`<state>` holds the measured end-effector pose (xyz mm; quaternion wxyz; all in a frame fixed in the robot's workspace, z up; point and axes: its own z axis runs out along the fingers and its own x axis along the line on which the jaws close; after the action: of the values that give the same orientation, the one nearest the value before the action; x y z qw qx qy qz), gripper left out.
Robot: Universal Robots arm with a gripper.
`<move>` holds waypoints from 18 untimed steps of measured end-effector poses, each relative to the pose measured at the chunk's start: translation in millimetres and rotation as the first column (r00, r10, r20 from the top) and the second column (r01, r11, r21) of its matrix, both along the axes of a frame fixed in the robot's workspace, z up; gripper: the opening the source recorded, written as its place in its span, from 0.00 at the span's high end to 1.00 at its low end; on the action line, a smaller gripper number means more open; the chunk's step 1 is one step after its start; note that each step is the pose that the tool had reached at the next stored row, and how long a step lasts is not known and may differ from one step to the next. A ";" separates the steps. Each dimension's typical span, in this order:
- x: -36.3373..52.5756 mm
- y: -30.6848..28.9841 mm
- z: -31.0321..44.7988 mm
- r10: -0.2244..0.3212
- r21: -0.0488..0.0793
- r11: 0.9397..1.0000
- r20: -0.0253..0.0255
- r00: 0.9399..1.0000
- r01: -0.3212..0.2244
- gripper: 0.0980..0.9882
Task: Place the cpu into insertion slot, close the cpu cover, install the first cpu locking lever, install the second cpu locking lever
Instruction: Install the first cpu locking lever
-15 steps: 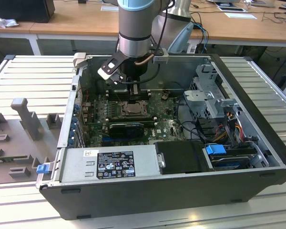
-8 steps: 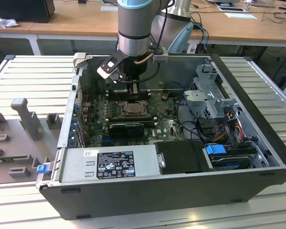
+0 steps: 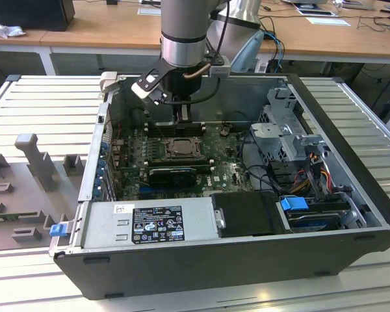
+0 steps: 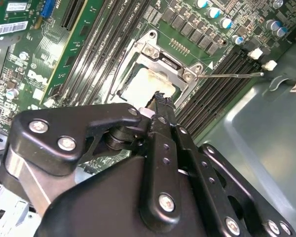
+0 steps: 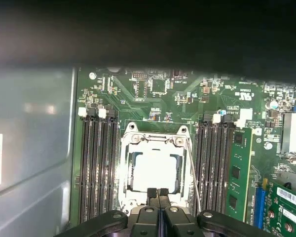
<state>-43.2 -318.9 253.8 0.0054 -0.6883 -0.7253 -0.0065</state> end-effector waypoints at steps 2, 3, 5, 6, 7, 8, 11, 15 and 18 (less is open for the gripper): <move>0.0 0.0 3.6 0.000 0.000 1.000 0.000 1.000 0.000 0.99; 0.0 0.0 4.7 0.000 0.000 1.000 0.000 1.000 0.000 0.99; 0.0 0.0 8.2 0.000 0.000 1.000 0.000 1.000 0.000 0.99; 0.0 0.0 10.7 0.000 0.000 1.000 0.000 1.000 0.000 0.99; 0.0 0.0 14.5 0.000 0.000 1.000 0.000 1.000 0.000 0.99; 0.0 0.0 17.8 0.000 0.000 1.000 0.000 1.000 0.000 0.99; 0.0 0.0 29.1 0.000 0.000 1.000 0.000 1.000 0.000 0.99; 0.0 0.0 35.5 0.000 0.000 1.000 0.000 1.000 0.000 0.99; 0.0 0.0 35.5 0.035 0.000 0.999 0.000 0.999 -0.035 0.99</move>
<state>-43.2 -318.9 289.4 0.0056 -0.6754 -0.7374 -0.0063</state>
